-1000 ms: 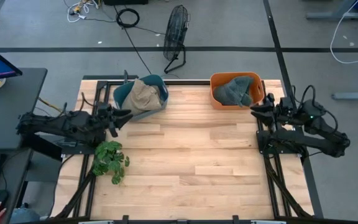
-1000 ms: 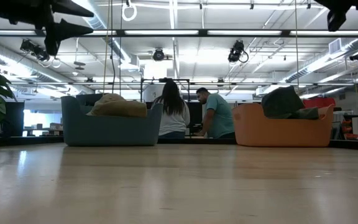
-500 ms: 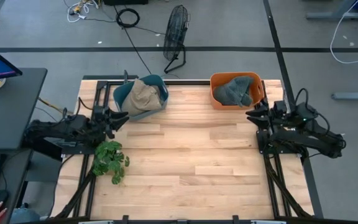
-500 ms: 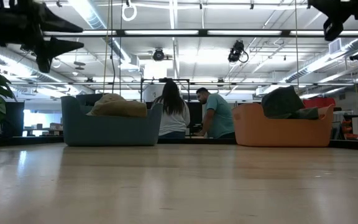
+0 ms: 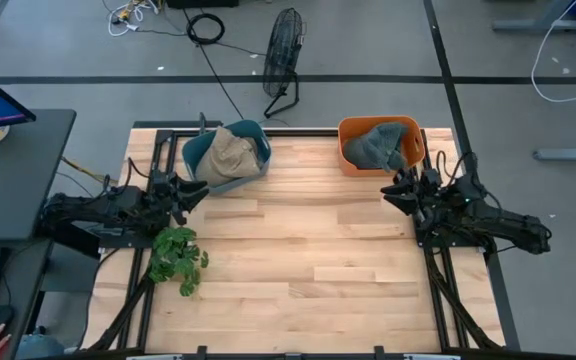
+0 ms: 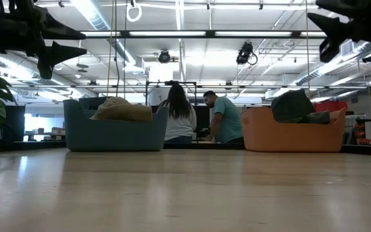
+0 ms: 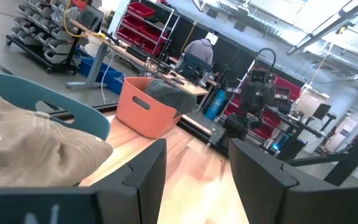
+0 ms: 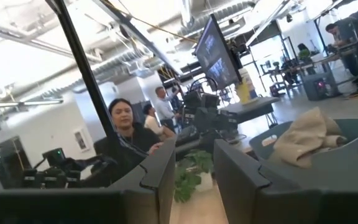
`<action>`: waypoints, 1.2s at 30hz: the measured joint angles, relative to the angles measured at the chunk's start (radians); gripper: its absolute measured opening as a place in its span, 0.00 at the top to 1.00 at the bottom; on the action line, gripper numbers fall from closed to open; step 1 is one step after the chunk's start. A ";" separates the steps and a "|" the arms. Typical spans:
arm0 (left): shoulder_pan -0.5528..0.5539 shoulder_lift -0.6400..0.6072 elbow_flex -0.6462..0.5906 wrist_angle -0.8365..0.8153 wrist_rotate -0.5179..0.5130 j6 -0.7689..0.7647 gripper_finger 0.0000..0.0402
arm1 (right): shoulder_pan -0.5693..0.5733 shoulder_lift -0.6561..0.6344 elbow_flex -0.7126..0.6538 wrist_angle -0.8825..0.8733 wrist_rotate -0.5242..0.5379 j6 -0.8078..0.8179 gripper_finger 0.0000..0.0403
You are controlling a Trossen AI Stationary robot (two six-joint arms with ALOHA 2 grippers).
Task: Pick & Place hat
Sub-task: Return to Home Position
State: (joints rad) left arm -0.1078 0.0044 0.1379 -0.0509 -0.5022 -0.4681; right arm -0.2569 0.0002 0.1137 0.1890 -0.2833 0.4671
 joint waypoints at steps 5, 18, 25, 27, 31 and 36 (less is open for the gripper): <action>0.000 0.000 0.000 0.001 0.003 0.012 0.55 | 0.000 0.000 -0.069 0.119 0.000 0.022 0.72; 0.000 0.003 -0.127 0.158 0.067 0.066 0.56 | -0.002 0.000 -0.099 0.095 0.004 0.014 0.72; 0.000 0.002 -0.128 0.122 0.140 0.139 0.56 | -0.002 0.000 -0.098 0.039 0.008 0.027 0.72; 0.000 0.003 -0.127 0.111 0.189 0.144 0.56 | -0.002 0.000 -0.098 0.018 0.020 0.066 0.72; -0.001 0.009 -0.127 0.102 0.246 0.269 0.56 | -0.002 0.000 -0.098 0.013 0.021 0.096 0.72; 0.000 0.009 -0.127 0.106 0.244 0.431 0.55 | -0.001 0.000 -0.098 0.008 0.021 0.043 0.72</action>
State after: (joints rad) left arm -0.1081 0.0132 0.0109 0.0548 -0.2581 -0.0373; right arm -0.2581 -0.0002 0.0154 0.1967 -0.2626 0.5099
